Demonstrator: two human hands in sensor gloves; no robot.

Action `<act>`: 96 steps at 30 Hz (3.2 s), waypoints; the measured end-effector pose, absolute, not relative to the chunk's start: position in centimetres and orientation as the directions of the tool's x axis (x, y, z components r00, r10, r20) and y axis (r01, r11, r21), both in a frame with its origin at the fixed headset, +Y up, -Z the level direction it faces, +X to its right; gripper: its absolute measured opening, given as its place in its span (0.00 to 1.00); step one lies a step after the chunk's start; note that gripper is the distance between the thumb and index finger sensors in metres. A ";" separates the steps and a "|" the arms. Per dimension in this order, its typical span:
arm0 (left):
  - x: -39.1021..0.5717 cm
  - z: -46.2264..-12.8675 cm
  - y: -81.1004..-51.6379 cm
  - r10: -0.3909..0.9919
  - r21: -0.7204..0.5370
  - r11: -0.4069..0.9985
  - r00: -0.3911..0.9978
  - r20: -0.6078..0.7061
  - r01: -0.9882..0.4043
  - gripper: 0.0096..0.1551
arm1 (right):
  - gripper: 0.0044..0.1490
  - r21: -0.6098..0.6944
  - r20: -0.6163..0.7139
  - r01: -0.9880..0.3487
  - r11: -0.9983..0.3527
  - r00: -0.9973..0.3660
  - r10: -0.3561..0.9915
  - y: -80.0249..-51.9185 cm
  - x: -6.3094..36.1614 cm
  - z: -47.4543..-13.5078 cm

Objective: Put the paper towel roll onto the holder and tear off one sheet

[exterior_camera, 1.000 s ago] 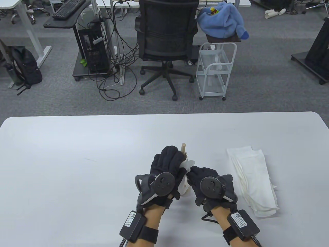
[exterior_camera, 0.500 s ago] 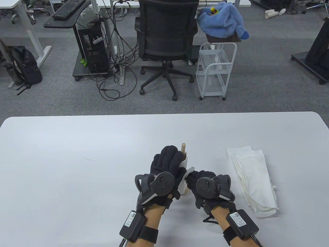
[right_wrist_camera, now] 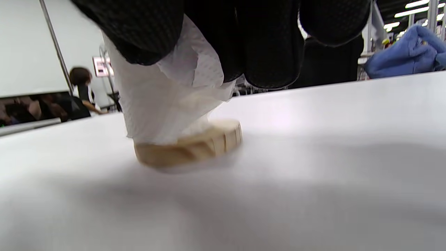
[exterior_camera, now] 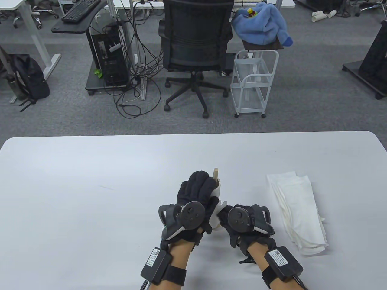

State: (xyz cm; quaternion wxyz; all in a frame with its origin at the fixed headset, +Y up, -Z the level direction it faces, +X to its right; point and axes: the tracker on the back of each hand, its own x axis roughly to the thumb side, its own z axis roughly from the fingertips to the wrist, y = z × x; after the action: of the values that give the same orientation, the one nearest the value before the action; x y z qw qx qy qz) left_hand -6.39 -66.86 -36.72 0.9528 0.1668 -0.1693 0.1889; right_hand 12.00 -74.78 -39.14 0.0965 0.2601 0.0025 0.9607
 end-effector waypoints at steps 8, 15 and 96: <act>-6.4 -36.7 -66.8 0.305 0.254 0.873 0.872 0.382 -0.417 0.39 | 0.24 0.207 0.452 -0.127 -0.970 -0.867 0.211 -76.3 12.0 -39.5; -6.5 -36.8 -66.8 0.305 0.256 0.873 0.874 0.377 -0.415 0.38 | 0.24 0.286 0.400 -0.127 -0.950 -0.885 0.239 -76.3 12.2 -39.6; -6.4 -36.6 -66.7 0.295 0.288 0.869 0.888 0.353 -0.403 0.36 | 0.23 0.208 -0.167 -0.568 -0.796 -0.823 0.544 -65.2 38.0 -45.9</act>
State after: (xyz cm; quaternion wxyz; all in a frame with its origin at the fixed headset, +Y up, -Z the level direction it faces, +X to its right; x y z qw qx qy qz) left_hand -6.36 -66.73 -36.63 0.9548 0.1797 -0.1506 0.1829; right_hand 38.01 -65.19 -45.94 0.2938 -0.0492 0.1250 0.9464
